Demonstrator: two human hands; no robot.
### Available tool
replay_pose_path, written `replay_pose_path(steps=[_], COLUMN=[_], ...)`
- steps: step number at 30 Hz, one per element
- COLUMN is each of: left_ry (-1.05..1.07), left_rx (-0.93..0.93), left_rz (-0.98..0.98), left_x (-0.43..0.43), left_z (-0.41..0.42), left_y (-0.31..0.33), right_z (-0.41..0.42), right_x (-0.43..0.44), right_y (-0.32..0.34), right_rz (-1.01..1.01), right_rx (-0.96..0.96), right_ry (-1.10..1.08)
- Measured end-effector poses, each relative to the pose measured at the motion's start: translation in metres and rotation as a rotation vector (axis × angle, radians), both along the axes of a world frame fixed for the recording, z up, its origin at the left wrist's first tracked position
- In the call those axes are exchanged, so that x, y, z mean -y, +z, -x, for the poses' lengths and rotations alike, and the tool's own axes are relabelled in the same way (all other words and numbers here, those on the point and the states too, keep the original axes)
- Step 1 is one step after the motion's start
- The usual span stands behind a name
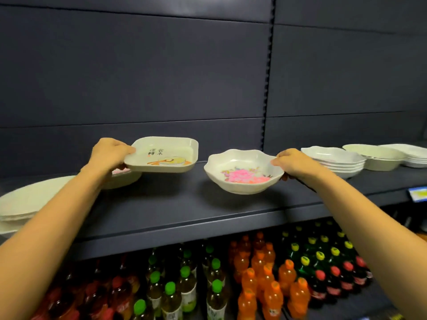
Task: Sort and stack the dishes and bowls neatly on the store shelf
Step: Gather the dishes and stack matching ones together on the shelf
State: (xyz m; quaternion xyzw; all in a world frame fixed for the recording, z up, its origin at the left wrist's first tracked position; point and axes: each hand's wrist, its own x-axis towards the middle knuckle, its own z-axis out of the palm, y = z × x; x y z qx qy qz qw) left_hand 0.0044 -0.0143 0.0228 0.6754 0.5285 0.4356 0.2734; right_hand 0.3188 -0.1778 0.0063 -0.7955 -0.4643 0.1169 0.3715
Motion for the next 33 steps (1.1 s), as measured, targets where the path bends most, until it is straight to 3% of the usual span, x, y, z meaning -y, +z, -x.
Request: replay_pose_path(steps=[16, 24, 33], left_ry=[-0.116, -0.124, -0.048], left_rx=[0.078, 0.106, 0.117], left_rz=[0.038, 0.010, 0.035], left_x=[0.096, 0.103, 0.080], left_z=[-0.201, -0.255, -0.293], left_y=[-0.027, -0.021, -0.008], right_z=[-0.180, -0.236, -0.296], right_x=[0.130, 0.128, 0.069], right_y=[-0.006, 0.009, 0.015], right_rz=[-0.025, -0.077, -0.106], right_rx=[-0.058, -0.076, -0.080], right_ry=[-0.134, -0.206, -0.209])
